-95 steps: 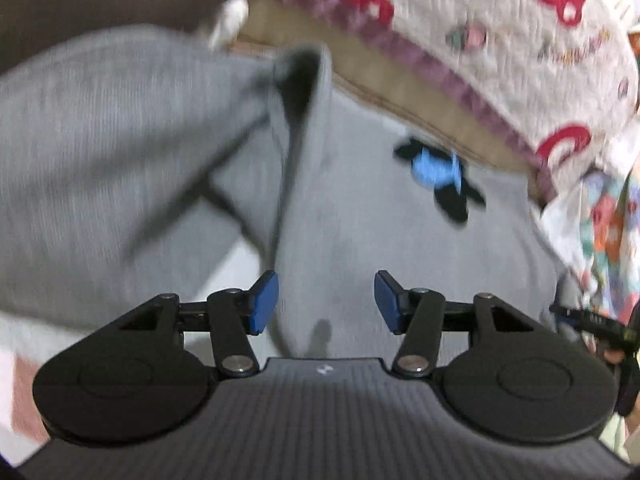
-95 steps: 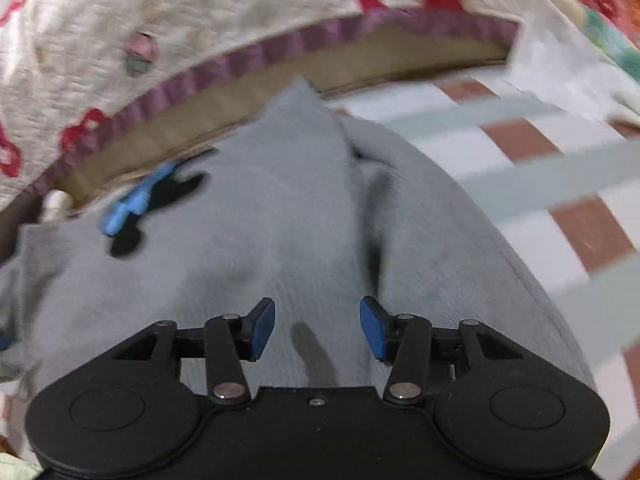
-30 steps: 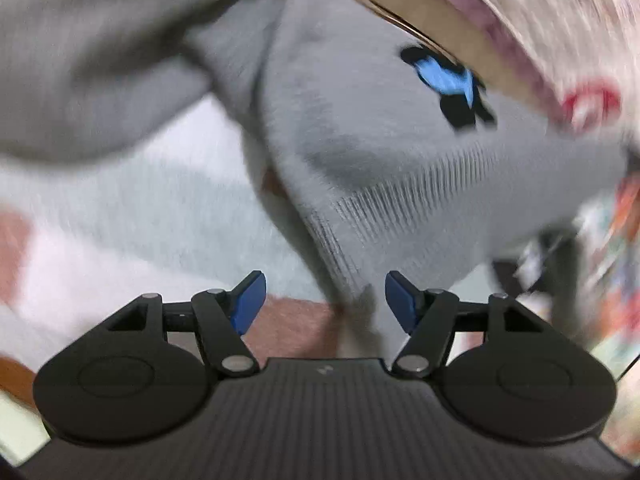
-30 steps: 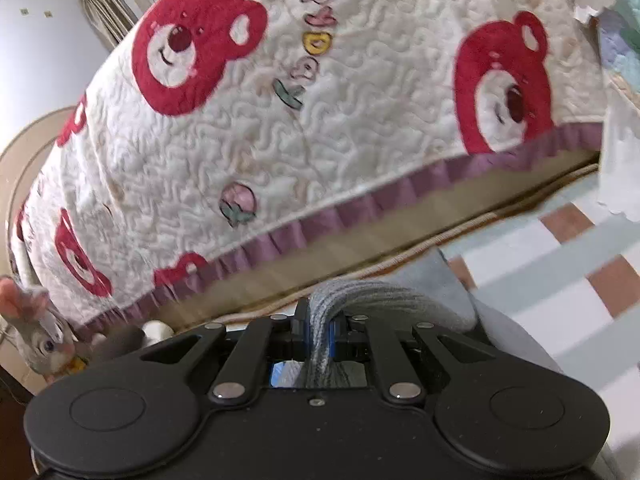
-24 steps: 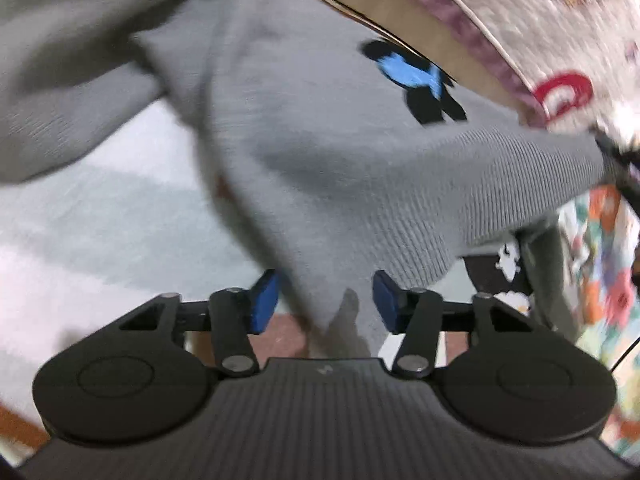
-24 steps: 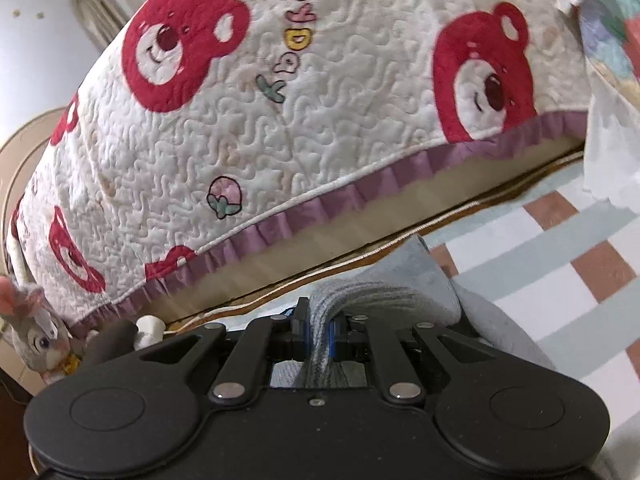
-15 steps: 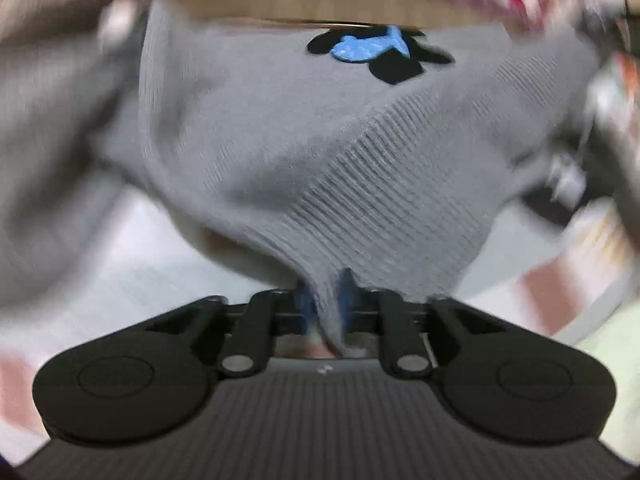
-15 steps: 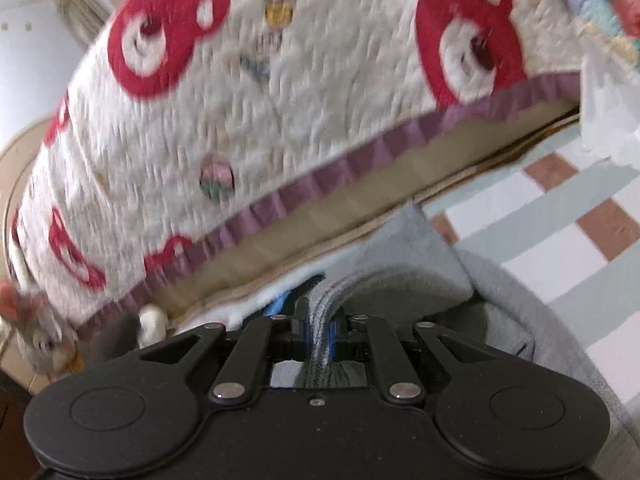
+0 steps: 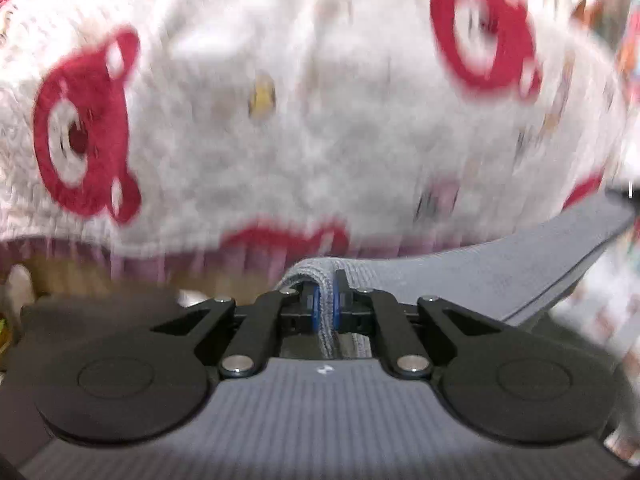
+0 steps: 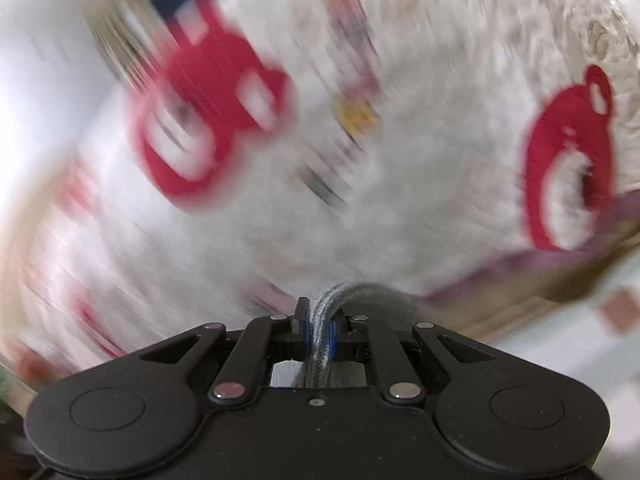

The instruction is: Fold clothes

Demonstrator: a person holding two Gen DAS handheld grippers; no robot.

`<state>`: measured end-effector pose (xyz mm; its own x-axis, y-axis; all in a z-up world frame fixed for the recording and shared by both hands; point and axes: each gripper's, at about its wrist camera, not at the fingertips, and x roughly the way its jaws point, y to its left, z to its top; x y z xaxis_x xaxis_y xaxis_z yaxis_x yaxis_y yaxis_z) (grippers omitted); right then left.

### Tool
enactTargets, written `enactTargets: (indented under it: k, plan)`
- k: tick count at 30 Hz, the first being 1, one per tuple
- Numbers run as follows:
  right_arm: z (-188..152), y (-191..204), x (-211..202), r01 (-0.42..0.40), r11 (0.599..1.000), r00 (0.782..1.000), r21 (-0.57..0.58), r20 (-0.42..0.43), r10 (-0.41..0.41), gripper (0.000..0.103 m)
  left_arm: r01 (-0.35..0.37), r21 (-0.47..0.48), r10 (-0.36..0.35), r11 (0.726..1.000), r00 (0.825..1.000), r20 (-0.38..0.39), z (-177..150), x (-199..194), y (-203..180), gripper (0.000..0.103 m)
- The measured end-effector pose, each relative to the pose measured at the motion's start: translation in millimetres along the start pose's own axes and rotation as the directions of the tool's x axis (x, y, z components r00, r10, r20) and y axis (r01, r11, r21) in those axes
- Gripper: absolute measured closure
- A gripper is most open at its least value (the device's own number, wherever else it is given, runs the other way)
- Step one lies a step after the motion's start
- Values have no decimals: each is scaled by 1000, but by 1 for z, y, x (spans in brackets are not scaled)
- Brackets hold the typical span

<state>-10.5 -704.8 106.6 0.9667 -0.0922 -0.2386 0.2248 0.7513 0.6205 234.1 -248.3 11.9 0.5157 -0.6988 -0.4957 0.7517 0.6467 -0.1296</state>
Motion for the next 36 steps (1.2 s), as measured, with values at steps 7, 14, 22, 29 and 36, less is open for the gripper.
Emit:
enactTargets:
  k: [7, 14, 22, 29, 36]
  plan:
    - [-97, -60, -37, 187, 982, 965, -13, -186, -186, 92, 52, -222, -94, 974, 979, -180, -101, 4, 28, 97]
    - [-167, -112, -28, 364, 930, 843, -42, -410, -348, 92, 55, -373, -190, 926, 923, -335, -178, 26, 48, 97]
    - [-115, -83, -59, 256, 965, 930, 49, -284, -232, 94, 143, -442, -280, 885, 924, -261, -171, 11, 51, 97]
    - [-164, -106, -42, 333, 940, 875, 71, -395, -280, 75, 141, -414, -283, 900, 909, -306, -186, 19, 37, 48]
    - [-190, -115, -12, 396, 916, 839, 67, -432, -332, 78, 125, -366, -268, 922, 889, -371, -206, 31, 20, 83]
